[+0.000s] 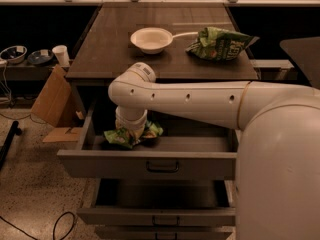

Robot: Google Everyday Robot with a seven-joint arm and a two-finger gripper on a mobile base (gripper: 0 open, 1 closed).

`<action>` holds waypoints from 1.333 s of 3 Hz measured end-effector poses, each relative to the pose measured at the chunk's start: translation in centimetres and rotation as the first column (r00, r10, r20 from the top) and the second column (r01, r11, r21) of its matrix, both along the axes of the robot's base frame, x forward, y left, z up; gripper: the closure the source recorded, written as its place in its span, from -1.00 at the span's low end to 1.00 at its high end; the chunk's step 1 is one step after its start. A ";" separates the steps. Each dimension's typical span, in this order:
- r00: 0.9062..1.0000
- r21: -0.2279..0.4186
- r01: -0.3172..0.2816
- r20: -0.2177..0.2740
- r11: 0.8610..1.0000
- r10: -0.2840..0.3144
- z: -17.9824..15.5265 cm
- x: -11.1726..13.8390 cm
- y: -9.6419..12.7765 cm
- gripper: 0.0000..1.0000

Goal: Pick green rice chip bag from top drawer and place on counter

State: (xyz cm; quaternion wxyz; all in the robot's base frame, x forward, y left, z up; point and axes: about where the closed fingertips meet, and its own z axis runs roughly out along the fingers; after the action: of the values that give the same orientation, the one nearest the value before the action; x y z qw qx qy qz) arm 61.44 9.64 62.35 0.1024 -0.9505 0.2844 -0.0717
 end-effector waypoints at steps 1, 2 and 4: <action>0.996 -0.018 0.078 0.036 0.997 -0.077 1.9 -1.7 -3.4 1.00; 0.984 -0.058 0.163 0.080 0.985 -0.159 4.9 -5.0 -8.0 1.00; 0.957 -0.102 0.255 0.165 0.962 -0.236 10.3 -8.8 -12.1 1.00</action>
Offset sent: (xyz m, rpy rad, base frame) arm -0.0747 -0.1159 0.0755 -0.0976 -0.1107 -0.2249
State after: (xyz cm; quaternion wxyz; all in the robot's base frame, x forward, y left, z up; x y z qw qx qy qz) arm 52.68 -2.47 72.67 0.0554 -0.9040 0.3869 -0.1733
